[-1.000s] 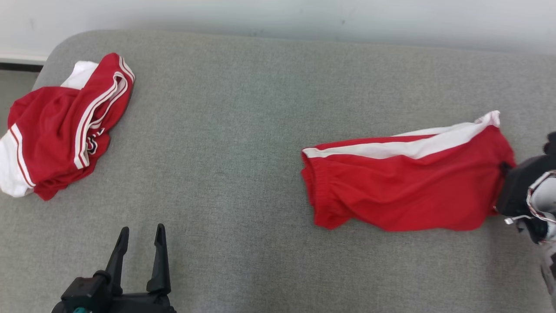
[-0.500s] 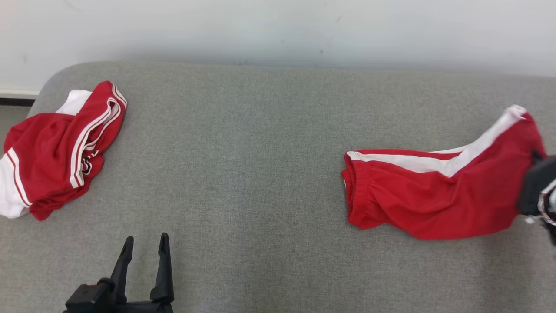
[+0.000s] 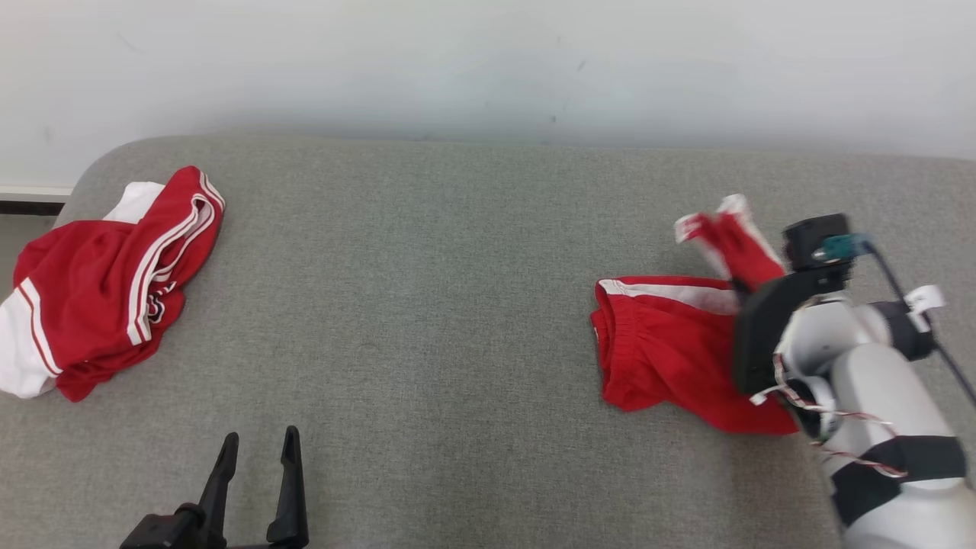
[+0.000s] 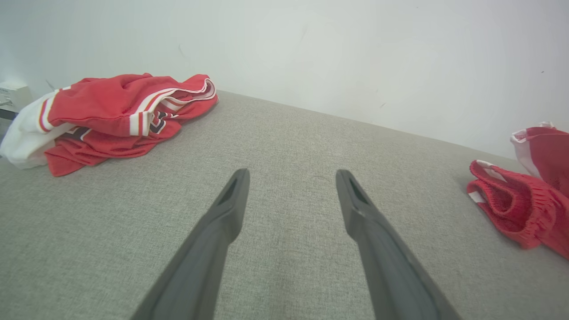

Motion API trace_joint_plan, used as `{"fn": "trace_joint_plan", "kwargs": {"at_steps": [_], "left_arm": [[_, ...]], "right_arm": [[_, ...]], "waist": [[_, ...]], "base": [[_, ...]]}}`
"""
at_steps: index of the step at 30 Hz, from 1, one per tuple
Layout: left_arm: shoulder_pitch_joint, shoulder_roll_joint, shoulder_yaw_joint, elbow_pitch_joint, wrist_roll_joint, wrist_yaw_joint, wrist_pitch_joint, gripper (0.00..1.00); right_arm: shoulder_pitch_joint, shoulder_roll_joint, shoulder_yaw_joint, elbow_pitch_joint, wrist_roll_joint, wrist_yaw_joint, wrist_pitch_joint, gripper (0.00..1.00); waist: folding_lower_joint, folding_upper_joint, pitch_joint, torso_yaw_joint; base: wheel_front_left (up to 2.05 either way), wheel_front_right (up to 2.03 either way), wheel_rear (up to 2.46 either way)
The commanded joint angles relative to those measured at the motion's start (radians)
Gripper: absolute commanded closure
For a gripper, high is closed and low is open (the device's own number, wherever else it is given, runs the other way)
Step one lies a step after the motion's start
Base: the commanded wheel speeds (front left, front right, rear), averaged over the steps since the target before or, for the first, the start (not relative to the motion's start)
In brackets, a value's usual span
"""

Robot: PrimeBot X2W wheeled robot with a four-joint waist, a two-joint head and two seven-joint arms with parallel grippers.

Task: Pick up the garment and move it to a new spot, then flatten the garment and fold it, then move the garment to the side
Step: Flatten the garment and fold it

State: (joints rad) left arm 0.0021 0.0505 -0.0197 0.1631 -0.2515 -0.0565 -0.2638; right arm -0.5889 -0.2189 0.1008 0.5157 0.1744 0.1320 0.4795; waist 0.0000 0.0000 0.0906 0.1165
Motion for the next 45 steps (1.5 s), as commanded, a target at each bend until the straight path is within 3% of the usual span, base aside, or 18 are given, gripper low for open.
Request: {"fn": "trace_joint_plan", "kwargs": {"at_steps": [1, 11, 22, 23, 30, 34, 37, 38, 39, 41, 45], "left_arm": [[0.010, 0.000, -0.003, -0.002, -0.010, 0.002, -0.001, 0.00], [0.016, 0.000, -0.017, 0.003, -0.021, -0.001, -0.001, 0.00], [0.022, 0.000, -0.024, 0.009, -0.024, 0.003, -0.001, 0.00], [0.022, 0.000, -0.022, 0.010, -0.025, 0.002, -0.001, 0.00], [0.011, 0.000, -0.009, 0.008, -0.028, 0.004, -0.001, 0.00], [0.010, 0.000, -0.007, 0.004, -0.025, 0.003, -0.001, 0.00], [0.009, 0.000, -0.013, 0.003, -0.023, 0.005, -0.001, 0.00], [0.006, 0.000, -0.014, 0.005, -0.023, 0.003, -0.001, 0.00], [0.004, 0.000, -0.017, 0.005, -0.023, 0.001, -0.001, 0.00], [-0.003, 0.000, -0.024, 0.003, -0.025, 0.000, -0.001, 0.00], [-0.007, 0.000, -0.028, 0.002, -0.025, 0.000, -0.001, 0.00]], "right_arm": [[-0.001, 0.021, 0.012, 0.005, 0.000, -0.003, 0.007, 1.00], [-0.045, 0.129, 0.044, 0.147, -0.054, -0.003, -0.007, 1.00], [-0.092, 0.165, 0.124, 0.249, 0.000, -0.003, -0.044, 1.00], [-0.093, 0.166, 0.132, 0.251, 0.016, -0.003, -0.044, 0.00], [-0.091, 0.167, 0.172, 0.132, 0.337, -0.003, -0.063, 0.00], [-0.086, 0.097, 0.108, 0.092, 0.324, -0.003, -0.149, 0.00], [-0.051, 0.037, 0.060, 0.127, 0.241, -0.003, -0.196, 0.00], [-0.043, 0.020, 0.045, 0.144, 0.205, -0.003, -0.214, 0.57], [-0.035, 0.009, 0.036, 0.159, 0.172, -0.002, -0.231, 1.00], [-0.006, 0.014, 0.026, 0.209, 0.099, -0.003, -0.273, 1.00], [0.011, 0.057, 0.054, 0.244, 0.067, -0.003, -0.311, 1.00]], "waist": [[0.0000, 0.0000, -0.003, 0.003], [0.0000, 0.0000, -0.002, 0.032], [0.0000, 0.0000, -0.007, 0.051], [0.0000, 0.0000, -0.008, 0.050], [0.0000, 0.0000, -0.012, 0.031], [0.0000, 0.0000, -0.017, 0.018], [0.0000, 0.0000, -0.019, 0.015], [0.0000, 0.0000, -0.019, 0.015], [0.0000, 0.0000, -0.018, 0.016], [0.0000, 0.0000, -0.010, 0.020], [0.0000, 0.0000, -0.001, 0.022]], "base": [[0.00, 0.00, 0.00], [0.00, 0.00, 0.00], [0.00, 0.00, 0.00], [0.00, 0.00, 0.00], [0.00, 0.00, 0.00], [0.00, 0.00, 0.00], [0.00, 0.00, 0.00], [0.00, 0.00, 0.00], [0.00, 0.00, 0.00], [0.00, 0.00, 0.00], [0.00, 0.00, 0.00]]}}
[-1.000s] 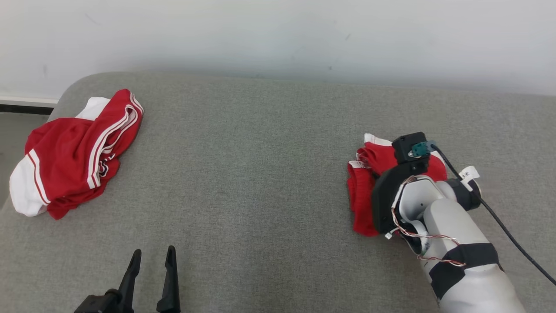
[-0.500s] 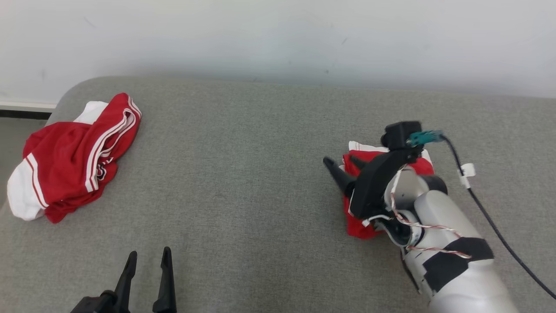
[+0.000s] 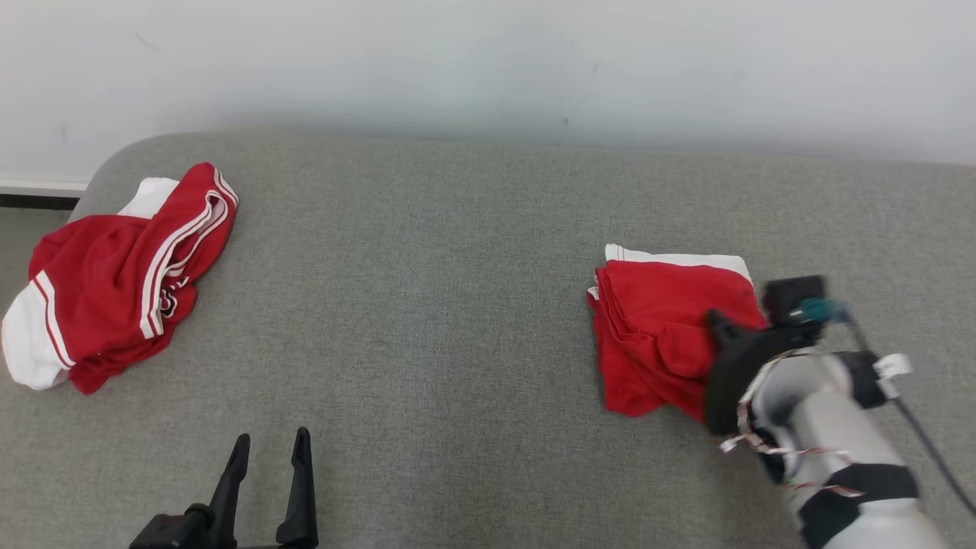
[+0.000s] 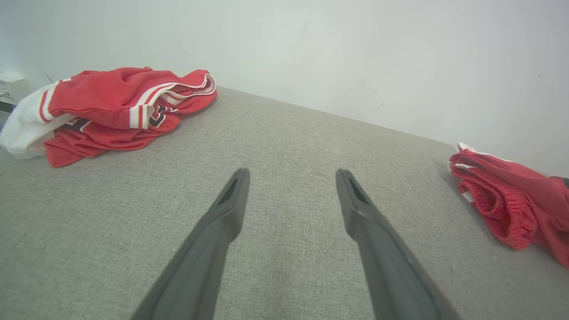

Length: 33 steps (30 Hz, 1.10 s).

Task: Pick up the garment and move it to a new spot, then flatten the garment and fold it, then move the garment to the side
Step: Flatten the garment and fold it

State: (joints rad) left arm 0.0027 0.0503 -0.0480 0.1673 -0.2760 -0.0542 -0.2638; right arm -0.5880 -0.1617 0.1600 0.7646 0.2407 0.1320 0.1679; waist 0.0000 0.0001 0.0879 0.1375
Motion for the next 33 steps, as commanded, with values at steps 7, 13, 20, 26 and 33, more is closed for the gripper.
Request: {"fn": "trace_joint_plan", "kwargs": {"at_steps": [7, 13, 20, 26, 33], "left_arm": [[-0.012, 0.000, 0.002, 0.007, 0.006, -0.005, -0.001, 0.00], [0.002, 0.000, 0.010, 0.011, 0.005, -0.001, -0.001, 0.00], [0.022, 0.000, 0.022, 0.007, 0.007, 0.008, -0.001, 0.00], [0.020, 0.000, 0.043, 0.009, 0.010, 0.010, -0.001, 0.00], [-0.013, 0.000, 0.064, -0.002, 0.020, 0.019, -0.001, 0.00]], "right_arm": [[0.027, 0.082, 0.179, 0.053, -0.004, -0.003, -0.018, 1.00], [0.071, 0.105, 0.357, 0.030, 0.087, -0.003, -0.011, 1.00], [0.114, 0.108, 0.420, -0.082, 0.209, -0.003, -0.085, 1.00], [0.175, 0.072, 0.323, -0.218, 0.226, -0.003, -0.204, 0.00], [0.262, 0.037, 0.135, -0.353, 0.150, -0.003, -0.285, 0.00]], "waist": [[0.0000, -0.0001, 0.000, 0.013], [0.0000, -0.0001, -0.019, 0.007], [0.0000, -0.0001, -0.055, -0.036], [0.0000, -0.0001, -0.095, -0.095], [0.0000, -0.0001, -0.116, -0.158]], "base": [[0.00, 0.00, 0.00], [0.00, 0.00, 0.00], [0.00, 0.00, 0.00], [0.00, 0.00, 0.00], [0.00, 0.00, 0.00]]}}
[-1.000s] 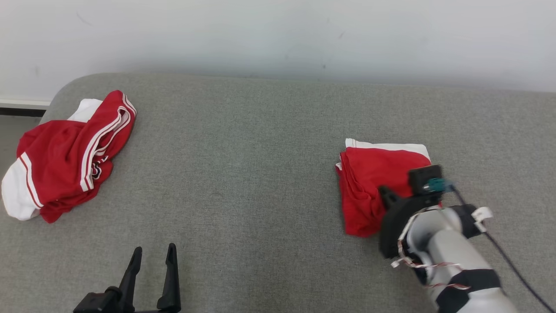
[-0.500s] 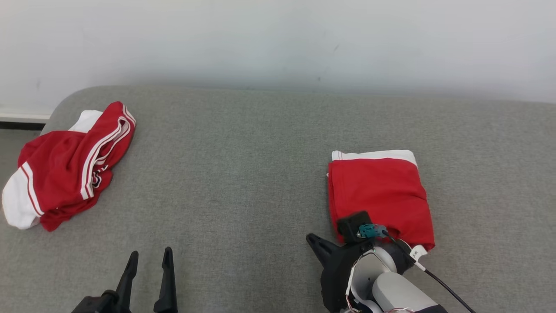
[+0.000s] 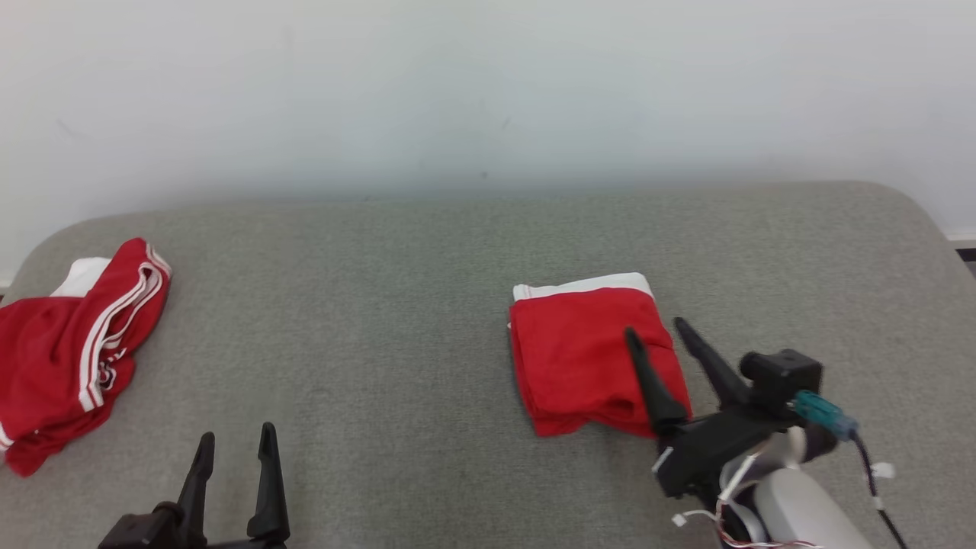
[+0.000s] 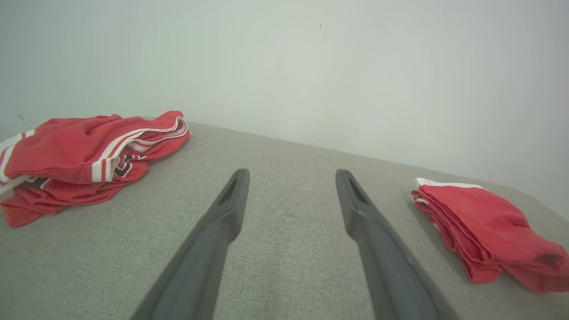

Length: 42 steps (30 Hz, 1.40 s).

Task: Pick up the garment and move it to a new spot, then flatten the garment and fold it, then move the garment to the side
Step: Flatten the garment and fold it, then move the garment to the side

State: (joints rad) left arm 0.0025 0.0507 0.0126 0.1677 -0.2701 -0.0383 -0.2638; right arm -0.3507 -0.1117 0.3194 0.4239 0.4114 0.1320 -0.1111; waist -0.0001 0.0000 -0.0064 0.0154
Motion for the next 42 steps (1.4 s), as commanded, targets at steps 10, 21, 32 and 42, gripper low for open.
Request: {"fn": "trace_joint_plan", "kwargs": {"at_steps": [10, 21, 32, 42], "left_arm": [[-0.061, 0.000, 0.010, 0.038, 0.031, 0.004, -0.001, 0.00], [-0.027, 0.000, 0.013, 0.090, 0.042, 0.004, -0.001, 0.00], [-0.017, 0.000, 0.033, 0.104, 0.044, -0.003, -0.001, 0.00], [-0.015, 0.000, 0.022, 0.097, 0.037, 0.005, -0.001, 0.00]], "right_arm": [[0.109, -0.051, -0.192, -0.066, -0.087, -0.003, -0.032, 0.00], [0.156, -0.103, -0.197, -0.014, -0.037, -0.003, -0.097, 0.00], [0.155, -0.111, -0.178, 0.021, -0.015, -0.003, -0.108, 0.00], [0.160, -0.106, -0.180, 0.023, 0.000, -0.003, -0.104, 0.00]], "waist": [[0.0001, 0.0000, -0.040, -0.070], [0.0001, 0.0000, -0.057, -0.081], [0.0001, 0.0000, -0.059, -0.082], [0.0001, 0.0000, -0.052, -0.079]], "base": [[0.00, 0.00, 0.00], [0.00, 0.00, 0.00], [0.00, 0.00, 0.00], [0.00, 0.00, 0.00]]}}
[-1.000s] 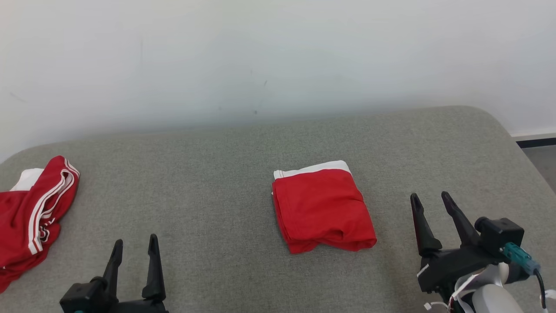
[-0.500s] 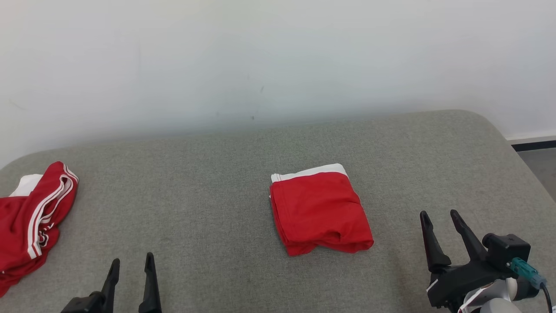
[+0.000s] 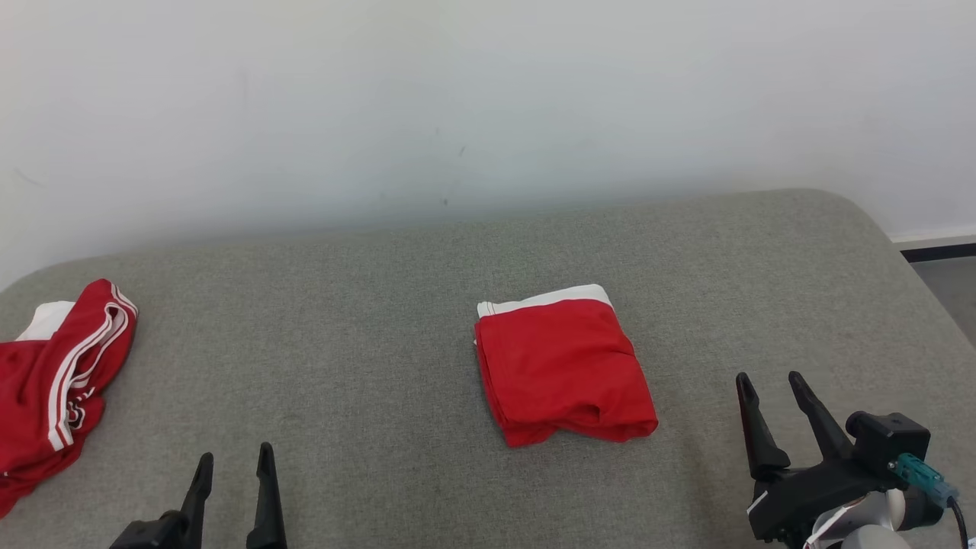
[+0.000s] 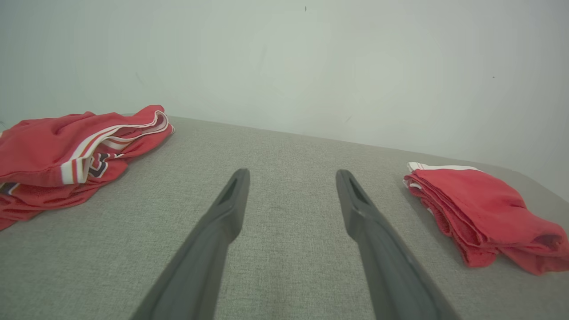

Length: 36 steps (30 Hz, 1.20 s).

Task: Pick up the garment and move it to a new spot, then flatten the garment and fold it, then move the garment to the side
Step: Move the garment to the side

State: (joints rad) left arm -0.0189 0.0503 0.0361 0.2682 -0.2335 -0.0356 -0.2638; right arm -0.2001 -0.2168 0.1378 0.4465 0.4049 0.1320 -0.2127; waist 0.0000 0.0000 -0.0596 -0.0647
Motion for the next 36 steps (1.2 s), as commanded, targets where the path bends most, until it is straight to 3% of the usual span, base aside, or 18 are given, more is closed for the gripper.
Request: {"fn": "trace_joint_plan", "kwargs": {"at_steps": [1, 6, 11, 17, 24, 36], "left_arm": [[0.006, 0.000, -0.004, -0.004, 0.003, 0.002, -0.001, 0.00], [0.001, 0.000, -0.014, -0.010, 0.010, -0.003, -0.001, 0.00], [-0.015, 0.000, -0.030, -0.015, 0.010, -0.003, -0.001, 0.00], [-0.048, 0.000, -0.057, -0.028, 0.005, 0.001, -0.001, 0.00], [-0.074, 0.000, -0.078, -0.026, 0.005, -0.013, -0.001, 0.00], [-0.095, 0.000, -0.088, -0.034, -0.010, -0.020, -0.001, 0.00]], "right_arm": [[0.008, -0.003, 0.007, -0.002, 0.008, -0.003, 0.003, 0.00], [-0.033, -0.016, 0.034, -0.005, 0.022, -0.003, 0.044, 0.00], [-0.097, -0.025, 0.056, 0.022, 0.088, -0.003, 0.161, 0.00], [-0.286, -0.036, 0.057, 0.136, 0.193, -0.003, 0.408, 0.00], [-0.430, -0.026, 0.025, 0.344, 0.131, -0.003, 0.606, 0.00], [-0.463, -0.001, -0.034, 0.527, 0.009, -0.003, 0.671, 0.00]], "waist": [[0.0000, 0.0000, 0.003, 0.002], [0.0000, 0.0000, 0.016, 0.013], [0.0000, 0.0000, 0.036, 0.043], [0.0000, 0.0000, 0.108, 0.122], [0.0000, 0.0000, 0.167, 0.209], [0.0000, 0.0000, 0.207, 0.262]], "base": [[0.00, 0.00, 0.00], [0.00, 0.00, 0.00], [0.00, 0.00, 0.00], [0.00, 0.00, 0.00], [0.00, 0.00, 0.00], [0.00, 0.00, 0.00]]}}
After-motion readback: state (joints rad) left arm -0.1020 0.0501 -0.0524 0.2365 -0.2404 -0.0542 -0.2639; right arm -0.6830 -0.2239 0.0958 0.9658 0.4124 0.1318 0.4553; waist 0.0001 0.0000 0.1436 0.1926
